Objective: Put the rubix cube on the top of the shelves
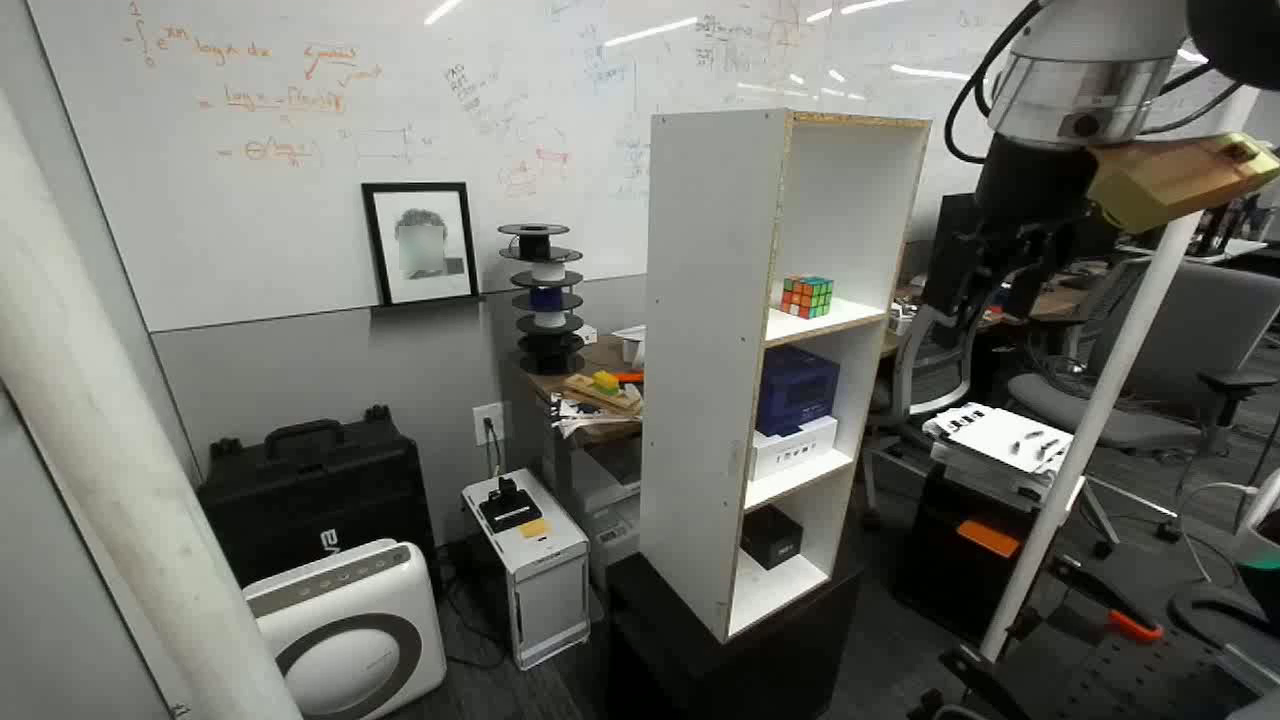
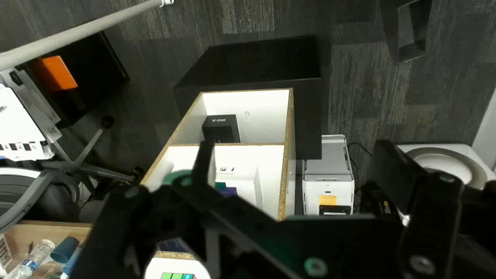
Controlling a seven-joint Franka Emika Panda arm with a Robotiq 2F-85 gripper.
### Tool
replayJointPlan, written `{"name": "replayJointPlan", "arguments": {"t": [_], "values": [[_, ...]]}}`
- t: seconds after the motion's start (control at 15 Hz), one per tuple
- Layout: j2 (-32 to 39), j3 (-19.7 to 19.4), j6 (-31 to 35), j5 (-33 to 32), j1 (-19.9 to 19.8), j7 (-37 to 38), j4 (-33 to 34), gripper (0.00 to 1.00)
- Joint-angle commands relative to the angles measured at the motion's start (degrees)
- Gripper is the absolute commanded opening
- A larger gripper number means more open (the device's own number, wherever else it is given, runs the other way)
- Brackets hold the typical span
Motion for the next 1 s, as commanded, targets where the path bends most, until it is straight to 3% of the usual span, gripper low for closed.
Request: {"name": "replayJointPlan", "arguments": {"t": [0.0,0.4,0.53,0.93], "values": [[0.3,-0.6,-0.3,-0.6,0.6,0.4,-0.3,1.00],[0.8,-0.7,-0.4,-0.6,0.6,0.4,-0.7,1.00],[-0.3,-6.1,1.0,1.1,1.0,-4.0,-0.2,1.00],[1.1,-22.9,7.9,0.3,-3.4,-18.8,2.2,1.00]]}}
